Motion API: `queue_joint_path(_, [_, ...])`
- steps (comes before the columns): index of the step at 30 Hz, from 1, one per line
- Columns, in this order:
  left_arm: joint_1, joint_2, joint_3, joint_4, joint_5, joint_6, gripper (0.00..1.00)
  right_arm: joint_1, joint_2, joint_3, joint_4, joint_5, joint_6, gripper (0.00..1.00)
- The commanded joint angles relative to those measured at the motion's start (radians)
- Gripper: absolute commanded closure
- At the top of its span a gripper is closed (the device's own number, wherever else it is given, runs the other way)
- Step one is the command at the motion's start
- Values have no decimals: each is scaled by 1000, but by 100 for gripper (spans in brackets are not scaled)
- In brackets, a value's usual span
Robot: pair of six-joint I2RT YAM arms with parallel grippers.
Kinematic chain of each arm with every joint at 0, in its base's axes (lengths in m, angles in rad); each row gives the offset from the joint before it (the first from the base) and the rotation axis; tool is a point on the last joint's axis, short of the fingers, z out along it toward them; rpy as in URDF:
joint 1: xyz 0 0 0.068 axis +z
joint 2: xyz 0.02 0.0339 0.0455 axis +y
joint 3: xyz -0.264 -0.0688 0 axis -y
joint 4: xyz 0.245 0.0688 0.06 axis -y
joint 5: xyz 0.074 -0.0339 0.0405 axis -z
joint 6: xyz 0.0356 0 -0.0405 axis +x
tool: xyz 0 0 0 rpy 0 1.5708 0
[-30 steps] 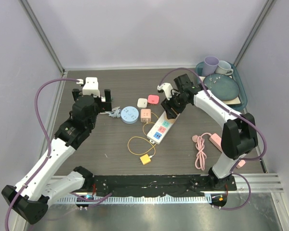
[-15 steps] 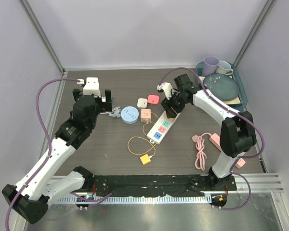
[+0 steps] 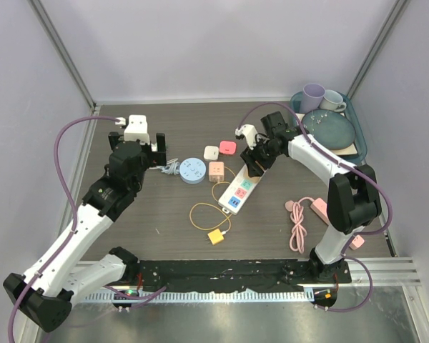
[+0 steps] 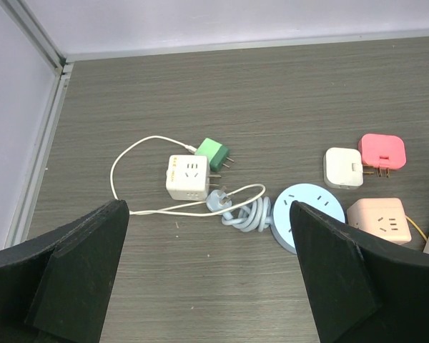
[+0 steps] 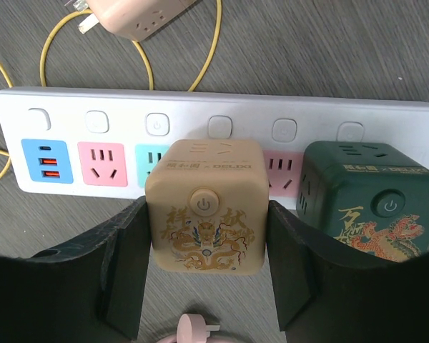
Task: Insert the plug
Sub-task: Insert the plug into the socket.
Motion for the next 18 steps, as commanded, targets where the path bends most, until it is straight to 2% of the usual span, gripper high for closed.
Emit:
queue_joint_path(1, [1,7,0,58,-11,15,0,-1,28,-22,-11,1,-18,99])
queue_joint_path(9, [1,7,-2,60,-18,24,0,-1,62,-55,-6,24,-35,99])
queue_joint_path(18, [1,2,-3,61,-21,26,0,-2,31,-173,60,61,-12,99])
